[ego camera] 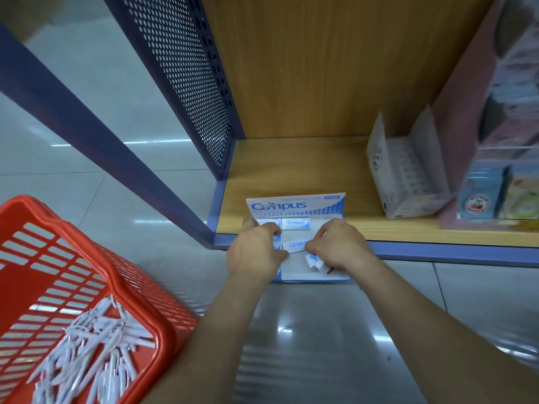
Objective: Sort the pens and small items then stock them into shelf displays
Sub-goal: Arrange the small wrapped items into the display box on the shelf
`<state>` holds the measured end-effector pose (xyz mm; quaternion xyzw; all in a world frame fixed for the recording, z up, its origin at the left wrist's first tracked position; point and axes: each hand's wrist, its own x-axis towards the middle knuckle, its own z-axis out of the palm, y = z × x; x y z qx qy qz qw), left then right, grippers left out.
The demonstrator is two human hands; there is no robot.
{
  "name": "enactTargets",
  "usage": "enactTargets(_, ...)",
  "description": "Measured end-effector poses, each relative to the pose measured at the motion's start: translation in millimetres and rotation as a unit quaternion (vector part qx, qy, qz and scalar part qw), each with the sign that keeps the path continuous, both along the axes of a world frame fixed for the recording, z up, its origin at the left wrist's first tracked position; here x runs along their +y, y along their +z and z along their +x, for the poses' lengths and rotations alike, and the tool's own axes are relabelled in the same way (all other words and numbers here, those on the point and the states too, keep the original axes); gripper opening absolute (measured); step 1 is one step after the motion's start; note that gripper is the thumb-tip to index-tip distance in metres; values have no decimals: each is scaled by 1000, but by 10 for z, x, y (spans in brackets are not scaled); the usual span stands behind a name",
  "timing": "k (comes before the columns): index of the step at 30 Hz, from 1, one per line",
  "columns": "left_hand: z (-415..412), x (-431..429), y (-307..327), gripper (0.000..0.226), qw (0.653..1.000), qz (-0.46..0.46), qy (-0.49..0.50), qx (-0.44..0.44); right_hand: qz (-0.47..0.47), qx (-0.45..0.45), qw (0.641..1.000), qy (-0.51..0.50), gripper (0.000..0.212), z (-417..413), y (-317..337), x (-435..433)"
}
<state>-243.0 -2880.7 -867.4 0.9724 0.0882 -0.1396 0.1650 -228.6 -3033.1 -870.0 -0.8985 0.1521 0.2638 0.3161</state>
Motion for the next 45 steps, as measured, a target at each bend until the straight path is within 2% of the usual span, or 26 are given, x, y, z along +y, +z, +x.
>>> enactTargets(6,17,-51,-126,33,1000,-19,10,-14,42,2,998,-36,25,-56,-2,15)
enactTargets(9,9,-70,-165,26,998,-37,30,-31,130,14,987,-93,23,-105,23,22)
enactTargets(13,18,-99,-189,20,997,-40,47,-45,211,30,966,-146,38,-148,52,21)
enactTargets(19,69,-89,-186,22,996,-41,60,-47,264,56,950,-158,58,-171,43,77)
enactTargets(23,82,-94,-173,22,995,-41,72,-49,276,55,945,-167,55,-150,36,70)
enactTargets(26,88,-89,-167,25,994,-49,79,-55,282,27,941,-186,38,-141,43,46)
enactTargets(28,95,-61,-167,24,988,-86,103,-73,308,3,924,-229,19,-134,70,17)
enactTargets(30,93,-29,-162,17,972,-155,148,-96,385,18,877,-286,9,-128,100,-20)
enactTargets(32,83,-16,-156,11,961,-189,175,-98,468,62,818,-328,6,-134,131,-57)
enactTargets(34,80,-18,-156,10,968,-176,158,-81,507,92,785,-343,9,-153,147,-81)
enactTargets(35,83,-26,-155,11,974,-162,141,-70,509,101,783,-343,10,-164,156,-84)
enactTargets(38,98,-71,-167,23,990,-104,85,-42,472,110,812,-324,11,-196,157,-80)
enactTargets(40,102,-110,-182,27,996,-63,54,-32,469,114,815,-321,15,-227,152,-77)
enactTargets(43,107,-145,-192,26,997,-33,45,-44,493,122,795,-333,21,-266,151,-90)
enactTargets(45,104,-160,-198,25,996,-33,56,-55,522,129,765,-355,22,-284,159,-92)
